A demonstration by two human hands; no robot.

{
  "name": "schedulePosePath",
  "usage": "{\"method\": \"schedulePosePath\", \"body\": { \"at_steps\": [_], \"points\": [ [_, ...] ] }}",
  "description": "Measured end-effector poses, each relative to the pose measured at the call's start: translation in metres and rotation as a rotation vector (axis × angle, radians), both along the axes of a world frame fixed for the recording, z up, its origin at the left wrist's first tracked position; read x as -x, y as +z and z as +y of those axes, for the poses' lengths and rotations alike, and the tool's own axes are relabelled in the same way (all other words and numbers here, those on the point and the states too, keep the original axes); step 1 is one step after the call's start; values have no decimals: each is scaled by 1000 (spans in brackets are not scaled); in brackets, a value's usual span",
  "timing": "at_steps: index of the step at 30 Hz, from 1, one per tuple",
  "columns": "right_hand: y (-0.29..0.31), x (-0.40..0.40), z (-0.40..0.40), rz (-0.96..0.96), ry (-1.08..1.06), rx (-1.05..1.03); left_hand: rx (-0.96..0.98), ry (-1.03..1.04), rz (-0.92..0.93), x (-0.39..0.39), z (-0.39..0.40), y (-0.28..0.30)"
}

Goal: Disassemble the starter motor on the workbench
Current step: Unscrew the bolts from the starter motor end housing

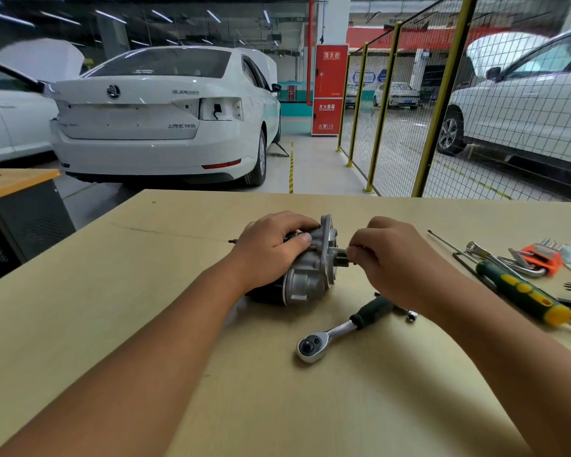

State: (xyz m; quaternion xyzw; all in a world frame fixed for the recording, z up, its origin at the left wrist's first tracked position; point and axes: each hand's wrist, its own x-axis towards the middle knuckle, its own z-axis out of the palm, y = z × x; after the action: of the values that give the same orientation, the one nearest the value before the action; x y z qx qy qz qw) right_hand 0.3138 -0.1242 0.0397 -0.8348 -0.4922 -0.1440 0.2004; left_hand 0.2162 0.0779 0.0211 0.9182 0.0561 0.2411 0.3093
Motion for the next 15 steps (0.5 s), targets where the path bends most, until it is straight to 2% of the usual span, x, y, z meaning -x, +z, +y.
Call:
{"method": "schedulePosePath", "body": {
  "at_steps": [3,6,8,15],
  "points": [
    [0,0,0,-30,-3,23,-10,1,5,0,-1,0],
    [0,5,0,-187,-94,67,-18,-7,10,1,0,1],
    [1,7,1,-226,-130,59,-23,-15,17,1,0,1],
    [2,10,3,-66,-15,-75,-23,1,5,-1,0,1]
  ]
}}
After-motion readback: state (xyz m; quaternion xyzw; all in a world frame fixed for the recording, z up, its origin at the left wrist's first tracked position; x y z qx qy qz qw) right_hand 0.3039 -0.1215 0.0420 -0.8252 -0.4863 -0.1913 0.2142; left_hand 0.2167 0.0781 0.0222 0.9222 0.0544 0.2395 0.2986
